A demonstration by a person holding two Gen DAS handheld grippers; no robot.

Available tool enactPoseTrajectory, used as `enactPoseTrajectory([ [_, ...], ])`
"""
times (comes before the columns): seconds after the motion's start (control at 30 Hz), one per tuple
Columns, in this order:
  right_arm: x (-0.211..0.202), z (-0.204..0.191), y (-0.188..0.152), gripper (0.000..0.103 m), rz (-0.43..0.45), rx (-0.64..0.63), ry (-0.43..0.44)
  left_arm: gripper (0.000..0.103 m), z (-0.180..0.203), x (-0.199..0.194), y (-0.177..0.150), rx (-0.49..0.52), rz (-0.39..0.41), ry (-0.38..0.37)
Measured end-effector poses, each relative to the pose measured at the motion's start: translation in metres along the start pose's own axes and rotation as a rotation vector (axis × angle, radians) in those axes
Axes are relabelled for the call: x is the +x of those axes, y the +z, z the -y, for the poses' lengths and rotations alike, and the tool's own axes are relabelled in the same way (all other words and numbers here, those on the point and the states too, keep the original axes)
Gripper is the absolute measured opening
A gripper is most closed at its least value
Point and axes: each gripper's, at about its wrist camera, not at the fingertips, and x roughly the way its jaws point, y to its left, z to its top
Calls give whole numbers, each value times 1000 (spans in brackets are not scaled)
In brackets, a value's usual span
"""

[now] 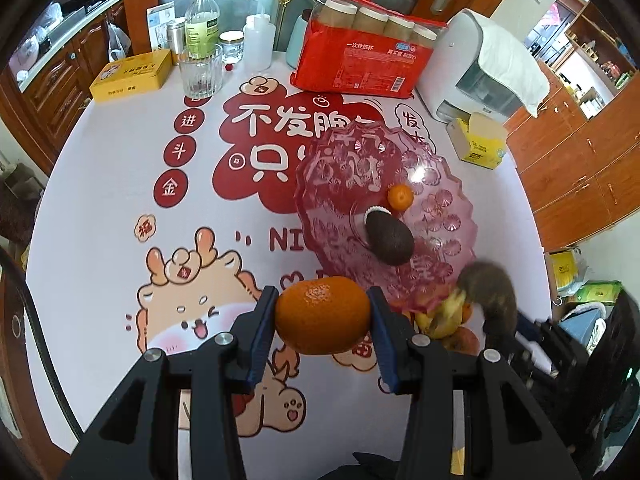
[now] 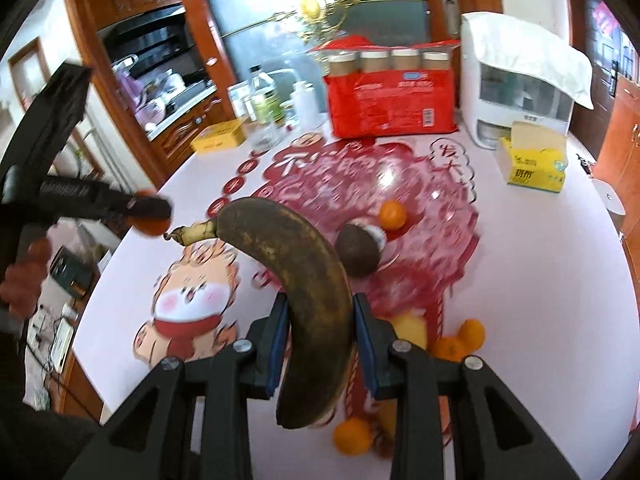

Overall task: Organize fruits
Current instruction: 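Lower the banana and orange into the pink bowl and open both tools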

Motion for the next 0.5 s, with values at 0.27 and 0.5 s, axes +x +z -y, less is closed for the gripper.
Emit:
enactPoseTrajectory([
  [0.27,32,42,40,31,20,37,-42,43,7,33,19,-28,-1,-37],
  [0.5,69,73,46,31,59,98,-74,44,14,70,33,-46,52,-146],
])
